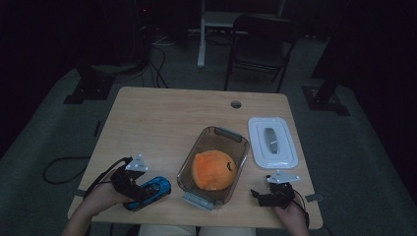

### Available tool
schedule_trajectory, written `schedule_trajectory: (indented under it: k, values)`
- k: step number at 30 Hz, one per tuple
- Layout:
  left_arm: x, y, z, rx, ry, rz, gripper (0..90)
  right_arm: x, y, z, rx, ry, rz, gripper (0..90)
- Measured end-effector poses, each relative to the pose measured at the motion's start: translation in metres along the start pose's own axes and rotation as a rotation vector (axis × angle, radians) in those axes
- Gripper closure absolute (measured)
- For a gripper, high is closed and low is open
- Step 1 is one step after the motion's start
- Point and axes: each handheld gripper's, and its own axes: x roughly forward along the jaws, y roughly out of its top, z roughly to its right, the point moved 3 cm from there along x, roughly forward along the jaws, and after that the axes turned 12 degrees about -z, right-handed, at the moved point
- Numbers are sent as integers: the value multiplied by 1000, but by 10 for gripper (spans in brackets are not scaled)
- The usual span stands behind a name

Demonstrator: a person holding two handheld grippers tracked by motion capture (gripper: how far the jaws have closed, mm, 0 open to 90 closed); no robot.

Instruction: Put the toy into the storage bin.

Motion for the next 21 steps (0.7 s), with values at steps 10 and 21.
schedule_trajectory:
  k: [10, 21]
  values:
    - [17, -18, 8, -7, -1, -50, 152, 0, 0, 0, 0, 0, 1, 147]
    - [34, -19, 10, -3, 22, -97, 153, 0, 0, 0, 4, -2, 1, 147]
